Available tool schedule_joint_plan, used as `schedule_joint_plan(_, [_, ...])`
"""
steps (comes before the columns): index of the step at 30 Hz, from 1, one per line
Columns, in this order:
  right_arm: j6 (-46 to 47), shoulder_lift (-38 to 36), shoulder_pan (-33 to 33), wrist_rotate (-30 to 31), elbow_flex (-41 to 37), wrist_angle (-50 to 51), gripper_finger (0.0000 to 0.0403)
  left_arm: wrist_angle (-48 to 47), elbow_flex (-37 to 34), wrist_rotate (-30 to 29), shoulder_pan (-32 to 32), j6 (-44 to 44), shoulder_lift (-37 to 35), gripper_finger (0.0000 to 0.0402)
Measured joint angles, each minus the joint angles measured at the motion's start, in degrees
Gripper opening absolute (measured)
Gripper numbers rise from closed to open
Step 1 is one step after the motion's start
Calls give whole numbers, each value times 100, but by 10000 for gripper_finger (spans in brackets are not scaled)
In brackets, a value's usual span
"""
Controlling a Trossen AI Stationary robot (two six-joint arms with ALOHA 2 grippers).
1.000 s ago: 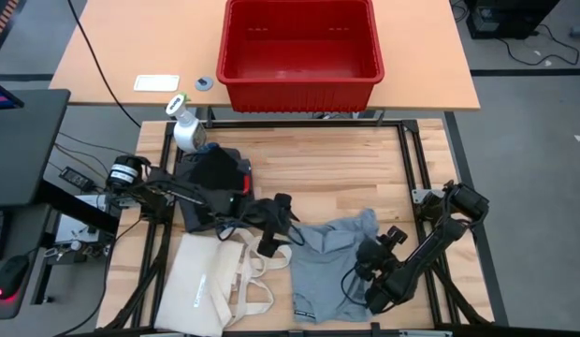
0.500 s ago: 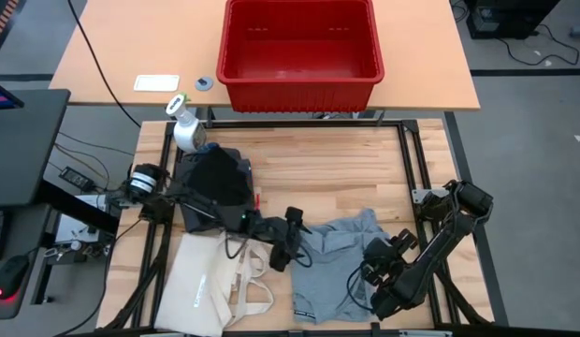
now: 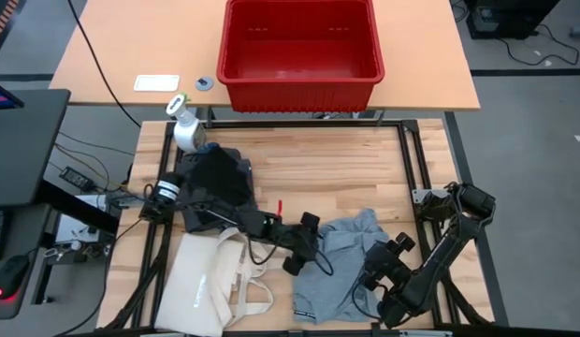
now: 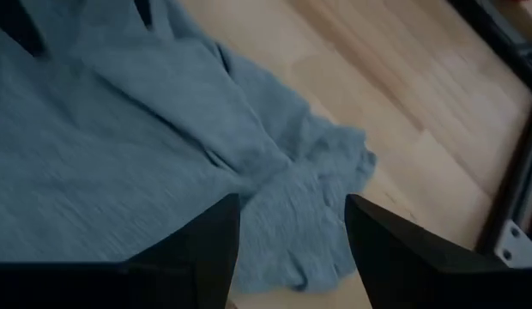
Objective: Fold Laundry from Bin
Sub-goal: Fold the gray shirt
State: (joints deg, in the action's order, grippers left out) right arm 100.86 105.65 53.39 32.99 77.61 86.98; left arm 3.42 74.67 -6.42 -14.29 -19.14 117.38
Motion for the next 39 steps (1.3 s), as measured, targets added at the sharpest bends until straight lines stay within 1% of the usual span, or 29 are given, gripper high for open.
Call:
schedule_joint_plan(3, [136,0,53,260,0,-9,217,-23,116,-3,76,-1,151,296])
schedule_joint_plan(5, [158,0,63,394,2,-37,217,-77,130,-20,139,6,177,254])
schedule_joint_plan(7, [153,0,65,453,2,-83,217,46,162,-22,204,55,177,195])
schedule_joint_plan(11, [151,0,63,564,2,-147,217,53,162,-21,387,217,95,50])
schedule_joint_plan(12, [147,0,63,587,2,-168,217,-2,159,-20,433,287,75,26])
schedule_joint_plan(13, [130,0,66,604,2,-207,217,-15,154,-18,482,393,44,16])
schedule_joint_plan(19, [-293,0,173,843,2,-699,217,-121,158,-85,805,865,-568,14])
schedule_joint_plan(23, [-653,0,267,1017,2,-1140,217,-581,162,-868,1108,974,-721,14])
schedule_joint_plan(24, [-747,2,280,1037,2,-1227,217,-736,160,-916,1229,912,-714,14])
schedule_joint_plan(26, [-840,2,286,1100,2,-1333,217,-827,160,-768,1445,937,-574,17])
schedule_joint_plan(28, [-921,4,278,1118,0,-1391,217,-833,149,-605,1604,1047,-413,30])
schedule_joint_plan(31, [-980,6,268,1291,-1,-1414,217,-487,145,-547,1711,940,-275,67])
schedule_joint_plan(34, [-955,7,238,1400,-3,-1376,217,-253,160,-543,1789,577,-277,121])
schedule_joint_plan(37, [-998,7,207,1293,-3,-1492,217,-697,136,-575,1817,248,-473,180])
schedule_joint_plan(39, [-1372,12,205,1228,-4,-1740,217,-967,143,-573,1791,163,-788,217])
